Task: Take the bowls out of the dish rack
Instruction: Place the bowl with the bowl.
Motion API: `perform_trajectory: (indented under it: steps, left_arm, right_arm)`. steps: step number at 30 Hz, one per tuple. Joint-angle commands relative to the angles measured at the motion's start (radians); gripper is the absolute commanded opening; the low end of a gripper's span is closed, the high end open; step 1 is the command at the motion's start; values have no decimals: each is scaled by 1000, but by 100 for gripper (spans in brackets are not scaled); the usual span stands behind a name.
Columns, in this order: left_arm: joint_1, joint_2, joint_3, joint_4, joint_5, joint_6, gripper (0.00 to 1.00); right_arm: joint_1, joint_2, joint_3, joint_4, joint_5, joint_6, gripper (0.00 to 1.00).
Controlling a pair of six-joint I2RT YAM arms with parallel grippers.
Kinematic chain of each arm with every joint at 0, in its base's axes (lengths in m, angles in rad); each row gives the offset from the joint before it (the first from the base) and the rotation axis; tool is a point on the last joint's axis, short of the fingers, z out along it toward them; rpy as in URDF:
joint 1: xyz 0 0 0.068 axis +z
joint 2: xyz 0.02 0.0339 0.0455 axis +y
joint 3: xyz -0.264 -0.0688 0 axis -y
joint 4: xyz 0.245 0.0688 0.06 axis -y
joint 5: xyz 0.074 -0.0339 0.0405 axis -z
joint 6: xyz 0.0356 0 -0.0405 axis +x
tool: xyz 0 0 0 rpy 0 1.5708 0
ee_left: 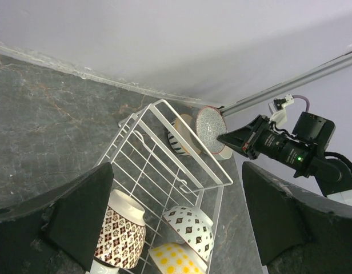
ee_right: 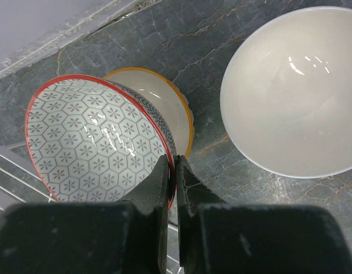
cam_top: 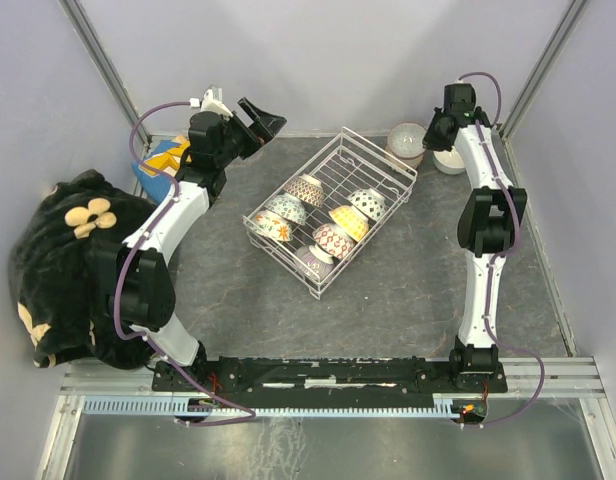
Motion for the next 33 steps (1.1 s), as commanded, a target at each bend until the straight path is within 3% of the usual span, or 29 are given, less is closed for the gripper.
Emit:
perform_trajectory:
  steps: [1, 14, 16, 20, 24, 33]
  left_arm:
    - [5, -1, 47, 35, 26, -39, 100]
    - [5, 6, 48, 35, 23, -40, 100]
    - [4, 7, 48, 35, 23, -41, 100]
    - [4, 7, 46, 35, 23, -42, 100]
    - [4, 3, 42, 35, 23, -42, 100]
    - [4, -11, 31, 35, 21, -40, 100]
  right_arm:
    - [-2, 14, 75, 36, -14, 17, 1]
    - [-2, 68, 101, 27, -24, 33, 2]
    - [-2, 72, 101, 25, -27, 32, 8]
    - [-3, 72, 98, 25, -36, 30, 30]
    - [-2, 61, 86, 31, -32, 28, 43]
    - [-3, -104, -58, 86, -1, 7, 46]
